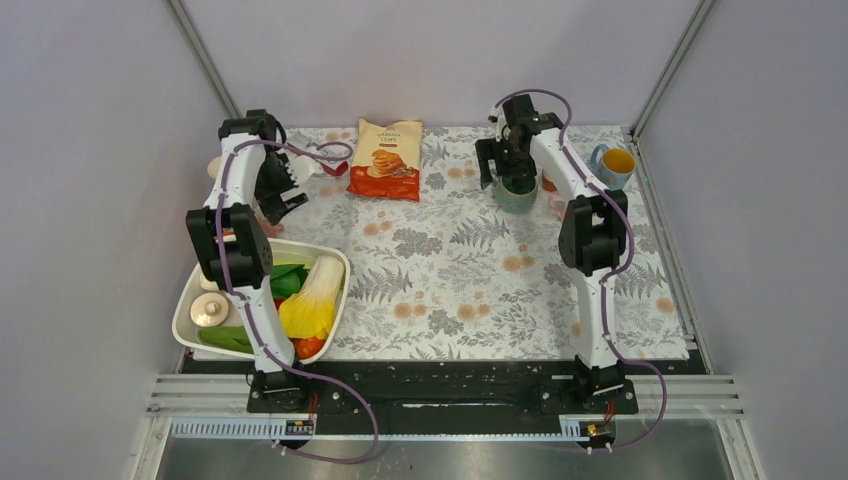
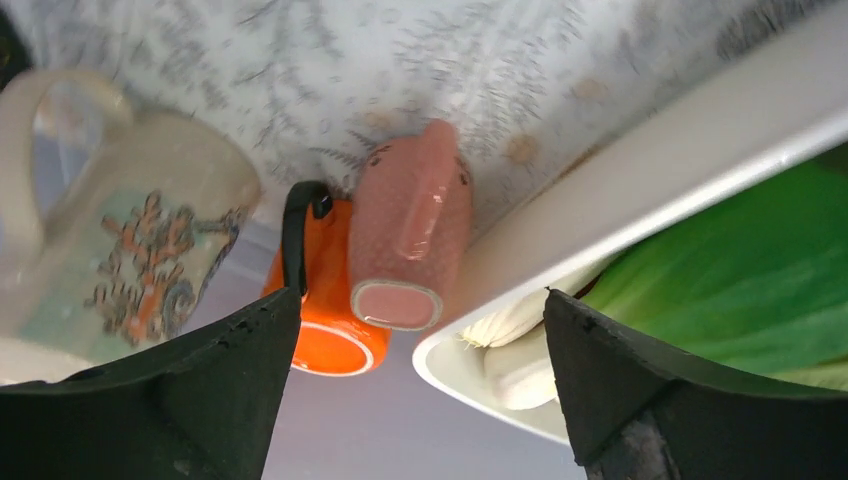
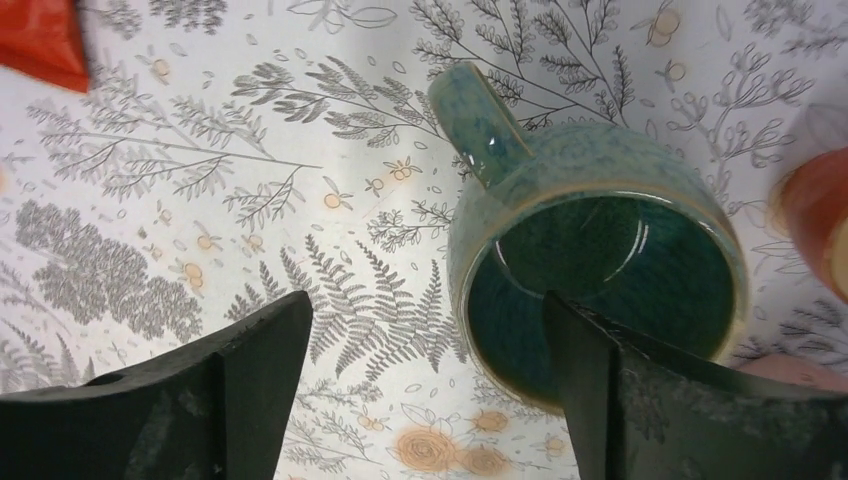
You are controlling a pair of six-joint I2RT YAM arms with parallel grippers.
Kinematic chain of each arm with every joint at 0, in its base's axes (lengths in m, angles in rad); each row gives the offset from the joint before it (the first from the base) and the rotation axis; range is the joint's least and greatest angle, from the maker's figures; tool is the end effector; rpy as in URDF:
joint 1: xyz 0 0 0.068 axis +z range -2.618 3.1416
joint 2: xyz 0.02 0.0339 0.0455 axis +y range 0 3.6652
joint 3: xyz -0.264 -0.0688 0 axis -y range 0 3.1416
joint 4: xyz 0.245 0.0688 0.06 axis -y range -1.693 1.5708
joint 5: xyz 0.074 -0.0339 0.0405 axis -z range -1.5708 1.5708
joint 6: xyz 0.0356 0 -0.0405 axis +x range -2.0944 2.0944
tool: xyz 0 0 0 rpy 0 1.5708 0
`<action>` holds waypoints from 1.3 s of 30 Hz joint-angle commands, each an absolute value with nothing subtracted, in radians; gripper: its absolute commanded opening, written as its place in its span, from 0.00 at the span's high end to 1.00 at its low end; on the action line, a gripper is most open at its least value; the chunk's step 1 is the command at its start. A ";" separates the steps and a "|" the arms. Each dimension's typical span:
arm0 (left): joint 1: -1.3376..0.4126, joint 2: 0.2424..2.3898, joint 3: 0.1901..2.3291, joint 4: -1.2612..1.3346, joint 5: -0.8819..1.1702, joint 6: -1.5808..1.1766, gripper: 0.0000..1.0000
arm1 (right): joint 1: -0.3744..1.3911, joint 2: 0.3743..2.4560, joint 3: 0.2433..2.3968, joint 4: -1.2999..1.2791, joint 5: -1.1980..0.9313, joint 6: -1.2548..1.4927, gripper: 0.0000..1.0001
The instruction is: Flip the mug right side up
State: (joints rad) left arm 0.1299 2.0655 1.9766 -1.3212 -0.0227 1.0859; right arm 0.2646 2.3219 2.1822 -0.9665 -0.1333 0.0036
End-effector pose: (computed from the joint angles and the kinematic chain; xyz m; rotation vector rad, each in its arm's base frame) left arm 0.4087 0.0542 0.2757 1.3859 2.6811 0.1669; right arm 0.4815 0.1354 0.2341 -0.3917 2.6586 0.2627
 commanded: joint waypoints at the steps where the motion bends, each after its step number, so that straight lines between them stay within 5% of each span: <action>1: 0.135 1.985 1.899 -1.390 0.036 1.507 0.08 | 0.270 2.191 2.216 -0.984 -0.177 -0.039 0.01; 6: 0.140 2.044 1.953 -1.456 0.045 1.649 0.14 | 0.271 2.139 2.226 -1.008 -0.220 -0.037 0.01; 10: 0.141 2.142 2.110 -1.606 0.061 1.601 0.29 | 0.278 2.075 2.141 -0.976 -0.191 -0.030 0.01; 34: 0.136 2.183 1.888 -1.297 -0.035 1.513 0.39 | 0.279 1.862 1.781 -0.778 -0.210 -0.006 0.00; 39: 0.138 2.223 1.882 -1.192 -0.121 1.465 0.55 | 0.279 1.852 1.776 -0.779 -0.214 -0.006 0.01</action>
